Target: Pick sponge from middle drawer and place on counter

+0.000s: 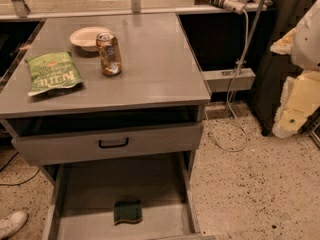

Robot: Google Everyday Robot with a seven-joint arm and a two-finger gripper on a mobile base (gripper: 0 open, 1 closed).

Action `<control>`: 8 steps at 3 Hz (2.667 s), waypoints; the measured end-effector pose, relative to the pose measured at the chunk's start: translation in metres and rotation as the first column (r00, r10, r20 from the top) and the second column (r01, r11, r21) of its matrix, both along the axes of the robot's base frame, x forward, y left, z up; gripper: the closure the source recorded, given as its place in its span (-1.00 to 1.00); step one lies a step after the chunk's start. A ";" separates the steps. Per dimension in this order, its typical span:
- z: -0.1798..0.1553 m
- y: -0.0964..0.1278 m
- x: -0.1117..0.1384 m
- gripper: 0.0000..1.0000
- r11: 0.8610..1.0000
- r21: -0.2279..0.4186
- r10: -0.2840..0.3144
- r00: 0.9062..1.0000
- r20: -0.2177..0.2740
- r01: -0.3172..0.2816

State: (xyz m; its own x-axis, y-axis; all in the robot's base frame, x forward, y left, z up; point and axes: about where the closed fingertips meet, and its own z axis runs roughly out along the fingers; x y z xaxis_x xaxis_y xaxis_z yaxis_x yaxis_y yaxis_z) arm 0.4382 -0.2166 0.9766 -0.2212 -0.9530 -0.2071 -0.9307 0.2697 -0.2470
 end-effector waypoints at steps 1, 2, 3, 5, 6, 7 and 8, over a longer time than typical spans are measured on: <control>0.000 0.000 0.000 -1.00 1.000 0.000 0.000 1.000 0.000 0.000; -0.011 0.007 -0.005 -1.00 1.000 0.011 0.003 1.000 -0.001 -0.003; -0.039 0.026 -0.015 -1.00 1.000 0.021 0.017 1.000 -0.009 -0.017; -0.091 0.049 -0.025 -1.00 0.998 0.048 0.055 0.996 -0.070 -0.052; -0.119 0.066 -0.031 -1.00 0.995 0.080 0.064 0.994 -0.088 -0.057; -0.177 0.108 -0.030 -1.00 0.981 0.167 0.122 0.984 -0.130 -0.099; -0.228 0.137 -0.023 -1.00 0.964 0.242 0.151 0.975 -0.161 -0.109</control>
Offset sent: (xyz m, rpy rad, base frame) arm -0.0127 0.0172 -0.0344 0.0281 0.0236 0.0095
